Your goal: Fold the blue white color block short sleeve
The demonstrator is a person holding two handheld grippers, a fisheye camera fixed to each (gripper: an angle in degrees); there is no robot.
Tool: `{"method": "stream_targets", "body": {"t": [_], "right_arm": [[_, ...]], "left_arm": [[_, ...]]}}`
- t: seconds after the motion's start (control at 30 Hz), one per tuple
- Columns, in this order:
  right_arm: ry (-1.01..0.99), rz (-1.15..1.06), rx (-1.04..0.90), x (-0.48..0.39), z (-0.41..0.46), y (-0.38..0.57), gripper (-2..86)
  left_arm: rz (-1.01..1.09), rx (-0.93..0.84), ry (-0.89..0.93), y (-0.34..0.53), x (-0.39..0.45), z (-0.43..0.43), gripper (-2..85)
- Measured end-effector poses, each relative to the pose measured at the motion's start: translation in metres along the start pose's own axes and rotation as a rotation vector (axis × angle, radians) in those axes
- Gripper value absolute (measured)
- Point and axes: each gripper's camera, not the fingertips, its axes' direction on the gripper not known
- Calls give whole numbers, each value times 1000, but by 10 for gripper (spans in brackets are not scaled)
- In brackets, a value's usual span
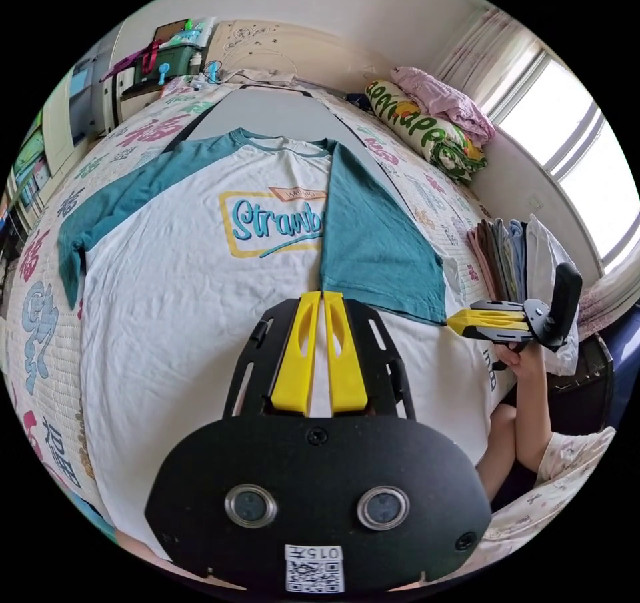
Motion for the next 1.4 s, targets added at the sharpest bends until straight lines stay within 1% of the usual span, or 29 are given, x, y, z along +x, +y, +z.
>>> {"method": "stream_targets", "body": {"t": [0.1, 0.17, 0.23, 0.37, 0.47, 0.6, 0.77, 0.93, 1.03, 1.07, 1.1, 1.17, 1.2, 1.23, 1.27, 1.33, 1.4], "right_arm": [[-4, 10, 18, -6, 4, -3, -9], [-70, 20, 85, -9, 1, -4, -5], [-82, 25, 103, -13, 5, -6, -2], [-13, 28, 17, -24, 34, -15, 2], [11, 20, 13, -34, 43, -18, -4], [-11, 27, -34, -44, 56, -22, -5], [-24, 34, -18, -60, 76, -30, -5], [-52, 162, -47, -73, 97, -44, -4], [42, 176, -63, -101, 113, -56, -4], [97, 183, -73, -115, 121, -61, -3], [128, 186, -78, -123, 125, -64, -3], [246, 208, -101, -155, 144, -77, -1], [270, 216, -109, -163, 150, -80, 0], [317, 230, -130, -178, 161, -89, 1], [370, 245, -155, -192, 173, -99, 2], [464, 264, -208, -214, 193, -115, 2], [572, 252, -268, -239, 216, -129, 1]], "left_arm": [[27, 1, -51, 1, 11, 2, -5], [55, 3, -105, 3, 23, 3, -5], [70, 5, -137, 4, 29, 5, -4], [92, 6, -181, 8, 38, 8, -4], [80, 6, -158, 11, 35, 9, -3], [54, 4, -107, 15, 25, 11, -3], [50, 5, -100, 24, 20, 15, -4], [76, 6, -143, 34, 22, 18, -5], [84, -21, -117, 41, 11, 15, -6], [32, -9, -130, 48, 3, 8, -7], [9, 18, -133, 53, -1, 2, -7], [-96, 131, -118, 79, -15, -22, -8], [-131, 150, -108, 86, -18, -27, -8], [-216, 191, -60, 102, -22, -35, -8], [-279, 234, 31, 117, -23, -39, -9], [-317, 270, 118, 134, -15, -39, -9], [-337, 293, 138, 145, -7, -36, -9]]}}
